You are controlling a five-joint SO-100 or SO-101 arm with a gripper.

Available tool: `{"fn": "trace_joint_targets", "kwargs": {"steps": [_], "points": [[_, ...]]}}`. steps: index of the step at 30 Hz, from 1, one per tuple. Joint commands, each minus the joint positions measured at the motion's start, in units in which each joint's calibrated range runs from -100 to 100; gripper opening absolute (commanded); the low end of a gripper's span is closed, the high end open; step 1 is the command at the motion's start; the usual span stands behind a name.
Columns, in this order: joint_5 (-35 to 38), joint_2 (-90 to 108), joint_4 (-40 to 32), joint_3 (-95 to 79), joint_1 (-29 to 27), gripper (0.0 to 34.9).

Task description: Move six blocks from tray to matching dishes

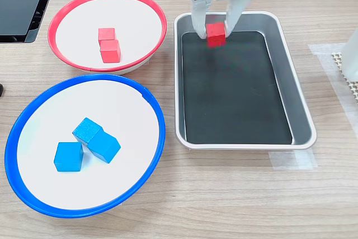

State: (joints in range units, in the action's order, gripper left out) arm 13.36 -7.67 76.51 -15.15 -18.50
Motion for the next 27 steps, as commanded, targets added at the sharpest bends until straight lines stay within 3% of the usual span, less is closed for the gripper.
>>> {"fn": "trace_joint_targets", "kwargs": {"steps": [1,7,10,12,15,18,19,23,27], "points": [[-1.51,6.01,6.07,12.65,3.77,0.3],[-6.35,4.56,-6.80,20.66,8.10,0.6],[-6.59,3.54,-12.66,18.29,8.75,13.8],[-5.81,3.88,-14.56,16.20,8.85,20.3],[-5.03,6.27,-15.96,13.20,8.47,18.7],[-4.64,11.30,-18.03,7.74,8.00,8.0],[-4.64,13.86,-19.43,4.82,8.10,0.3],[-4.98,25.80,-28.35,-9.93,10.92,0.3],[-8.55,46.01,-44.19,-36.05,15.25,0.2]]}}
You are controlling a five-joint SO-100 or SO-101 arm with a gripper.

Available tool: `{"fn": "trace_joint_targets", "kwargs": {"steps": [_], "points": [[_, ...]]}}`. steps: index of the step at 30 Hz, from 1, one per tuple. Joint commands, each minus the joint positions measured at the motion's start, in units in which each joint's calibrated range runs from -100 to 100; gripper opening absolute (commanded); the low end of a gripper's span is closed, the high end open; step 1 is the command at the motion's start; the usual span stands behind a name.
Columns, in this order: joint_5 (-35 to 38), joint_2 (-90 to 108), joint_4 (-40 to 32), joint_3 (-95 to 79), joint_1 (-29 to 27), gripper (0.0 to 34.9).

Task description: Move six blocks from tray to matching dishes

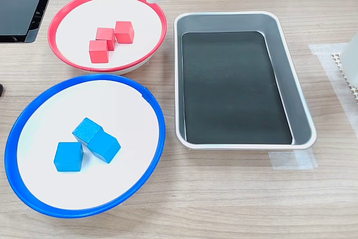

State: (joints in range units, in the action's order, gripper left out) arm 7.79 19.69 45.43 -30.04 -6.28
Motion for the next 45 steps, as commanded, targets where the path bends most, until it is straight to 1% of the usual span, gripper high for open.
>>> {"fn": "trace_joint_targets", "kwargs": {"steps": [1,3,5,7,10,14,20,45], "points": [[-3.86,22.48,-15.10,-25.54,3.51,0.2],[-6.11,34.76,-20.22,-38.38,4.54,0.2],[-7.23,47.22,-21.95,-50.12,5.39,0.1],[-7.42,57.62,-19.39,-58.13,5.48,0.1],[-7.23,68.11,-13.20,-65.14,3.98,0.1],[-6.98,74.08,-9.32,-69.96,1.91,0.1],[-6.98,79.28,2.07,-69.96,2.00,0.2],[-7.57,79.28,1.91,-69.96,2.28,0.3]]}}
